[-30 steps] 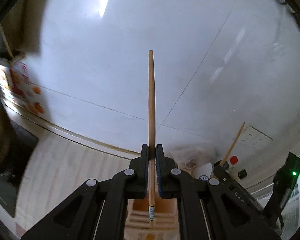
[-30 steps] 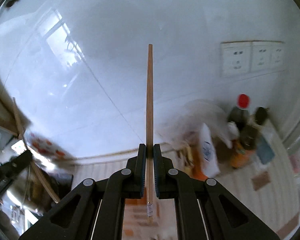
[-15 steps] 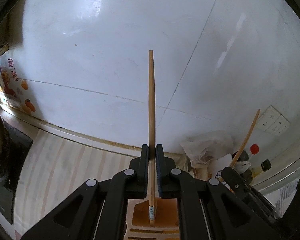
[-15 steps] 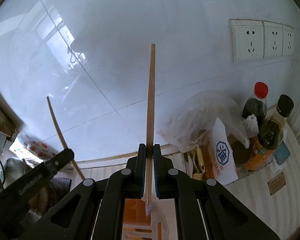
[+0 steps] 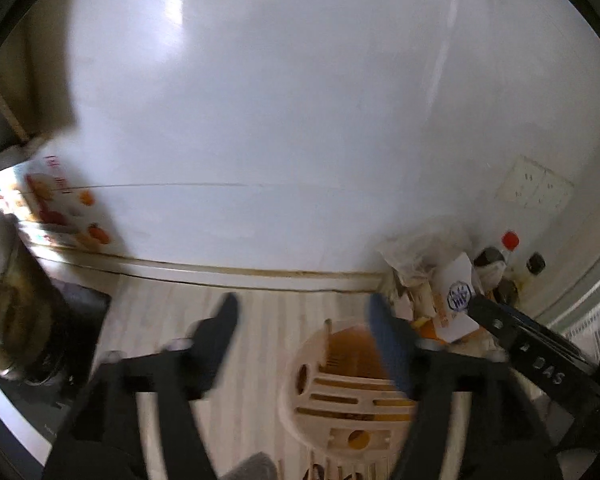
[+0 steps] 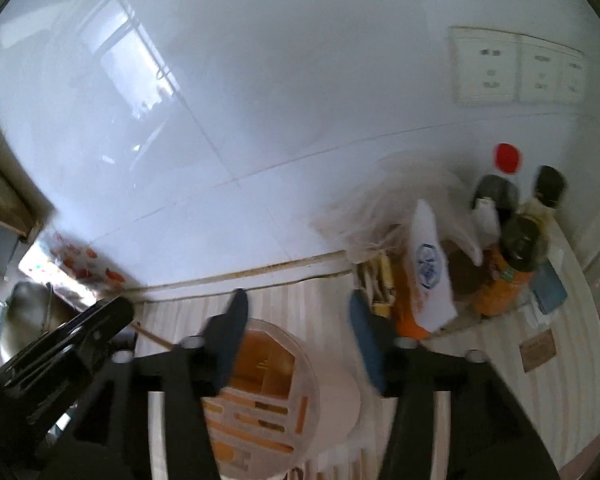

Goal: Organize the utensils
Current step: 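Move both open tools back down to the row of chopsticks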

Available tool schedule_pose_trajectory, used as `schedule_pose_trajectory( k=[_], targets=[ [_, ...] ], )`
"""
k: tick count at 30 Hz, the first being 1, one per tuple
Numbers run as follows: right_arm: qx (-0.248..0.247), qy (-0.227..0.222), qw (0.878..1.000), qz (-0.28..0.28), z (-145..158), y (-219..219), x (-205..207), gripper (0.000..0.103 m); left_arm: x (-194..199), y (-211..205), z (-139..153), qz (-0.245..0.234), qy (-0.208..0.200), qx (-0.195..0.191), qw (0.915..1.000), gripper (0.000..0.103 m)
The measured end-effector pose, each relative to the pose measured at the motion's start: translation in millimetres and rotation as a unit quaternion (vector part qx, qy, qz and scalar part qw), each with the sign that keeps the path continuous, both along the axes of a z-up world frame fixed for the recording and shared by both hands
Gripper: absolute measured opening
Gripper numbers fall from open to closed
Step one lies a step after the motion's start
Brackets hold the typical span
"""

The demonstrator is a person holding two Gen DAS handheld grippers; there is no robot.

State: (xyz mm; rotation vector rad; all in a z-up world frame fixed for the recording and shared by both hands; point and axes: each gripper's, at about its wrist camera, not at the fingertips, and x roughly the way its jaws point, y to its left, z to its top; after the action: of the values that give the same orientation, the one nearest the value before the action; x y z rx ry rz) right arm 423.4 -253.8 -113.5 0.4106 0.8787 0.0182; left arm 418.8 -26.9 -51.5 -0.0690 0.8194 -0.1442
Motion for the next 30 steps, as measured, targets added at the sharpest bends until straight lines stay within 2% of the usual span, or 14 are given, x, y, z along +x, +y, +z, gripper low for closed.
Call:
schedule_pose_trajectory(
  k=[1,3,5,9,12,14,17,21,23,24,25,28,30],
  targets=[
    [0.000,-0.001,1.000,-0.005,5,-2,-7,0.058,-6,6,5,0.006,-0.007,-0.003,1.0000,0.078],
    [0.000,-0.004,1.000,-0.013,12,-7,-20,0.060,-15,17,10,0.015,-0.011,-0.006,0.9998,0.095],
    [-0.005,-0.012,1.000,-0.022,19,-8,-35,0.064,-25,27,12,0.023,-0.013,-0.008,0.9996,0.103],
    [-0.003,-0.051,0.998,-0.043,30,-11,-72,0.085,-46,41,-1,0.029,0.004,0.005,0.9996,0.103],
    [-0.049,-0.083,0.994,-0.054,32,-5,-101,0.088,-64,45,-21,0.029,0.017,0.026,0.9991,0.103],
    [-0.060,-0.072,0.994,-0.047,26,-1,-112,0.088,-77,48,-39,0.037,0.029,0.044,0.9979,0.103],
    [-0.063,-0.029,0.997,-0.034,4,5,-126,0.088,-97,50,-68,0.039,0.040,0.066,0.9962,0.103],
    [-0.058,0.037,0.997,-0.026,-41,10,-140,0.088,-112,52,-118,0.040,0.095,0.071,0.9921,0.103],
    [-0.034,0.070,0.997,-0.021,-67,9,-146,0.076,-117,51,-144,0.039,0.128,0.071,0.9885,0.102],
    [-0.028,0.083,0.996,-0.017,-80,9,-150,0.054,-118,50,-156,0.037,0.142,0.071,0.9867,0.102],
    [-0.034,0.101,0.994,-0.014,-94,11,-153,0.041,-120,47,-169,0.033,0.156,0.070,0.9847,0.102],
    [-0.024,0.135,0.990,-0.002,-131,14,-161,0.025,-123,36,-210,0.013,0.208,0.075,0.9753,0.094],
    [-0.031,0.162,0.986,0.005,-150,16,-164,0.025,-124,29,-236,-0.005,0.244,0.076,0.9668,0.076]
  ],
)
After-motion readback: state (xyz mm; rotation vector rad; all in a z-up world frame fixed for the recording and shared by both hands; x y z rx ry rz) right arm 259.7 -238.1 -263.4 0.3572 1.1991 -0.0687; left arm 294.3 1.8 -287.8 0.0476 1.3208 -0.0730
